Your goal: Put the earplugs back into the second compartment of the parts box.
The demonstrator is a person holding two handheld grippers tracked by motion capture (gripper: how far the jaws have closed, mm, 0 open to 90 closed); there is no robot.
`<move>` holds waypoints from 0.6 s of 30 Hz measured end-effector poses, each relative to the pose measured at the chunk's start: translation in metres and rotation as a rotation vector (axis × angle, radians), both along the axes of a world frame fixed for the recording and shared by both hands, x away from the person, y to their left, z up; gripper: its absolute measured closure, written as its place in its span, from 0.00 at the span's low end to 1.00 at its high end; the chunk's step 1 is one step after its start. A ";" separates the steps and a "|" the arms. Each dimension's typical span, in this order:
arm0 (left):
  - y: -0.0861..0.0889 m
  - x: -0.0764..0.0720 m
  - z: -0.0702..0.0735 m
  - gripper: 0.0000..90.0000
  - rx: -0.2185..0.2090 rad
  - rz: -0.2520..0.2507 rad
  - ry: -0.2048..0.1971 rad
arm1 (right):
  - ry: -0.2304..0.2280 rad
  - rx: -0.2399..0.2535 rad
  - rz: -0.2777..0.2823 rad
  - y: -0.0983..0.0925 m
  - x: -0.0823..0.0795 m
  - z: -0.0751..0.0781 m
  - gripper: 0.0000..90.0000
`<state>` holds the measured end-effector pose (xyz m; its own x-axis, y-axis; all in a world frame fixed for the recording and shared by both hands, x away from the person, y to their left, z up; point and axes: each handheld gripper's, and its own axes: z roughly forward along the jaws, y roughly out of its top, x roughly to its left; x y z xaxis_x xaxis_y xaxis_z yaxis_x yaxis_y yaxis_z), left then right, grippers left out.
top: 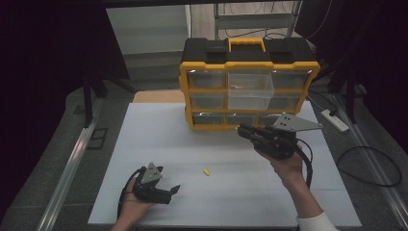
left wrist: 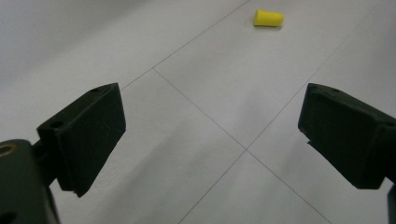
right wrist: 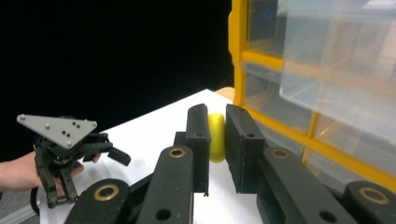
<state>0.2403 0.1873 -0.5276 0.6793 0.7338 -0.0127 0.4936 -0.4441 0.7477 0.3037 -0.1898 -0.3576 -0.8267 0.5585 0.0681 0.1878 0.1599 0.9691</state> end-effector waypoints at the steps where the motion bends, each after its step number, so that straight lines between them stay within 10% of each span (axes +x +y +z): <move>1: 0.000 0.000 0.000 0.08 0.000 0.000 -0.001 | -0.003 0.006 -0.002 -0.002 -0.001 0.002 0.89; 18: 0.000 0.000 0.000 0.08 -0.006 0.004 0.003 | -0.068 0.055 -0.057 -0.017 0.008 0.059 0.89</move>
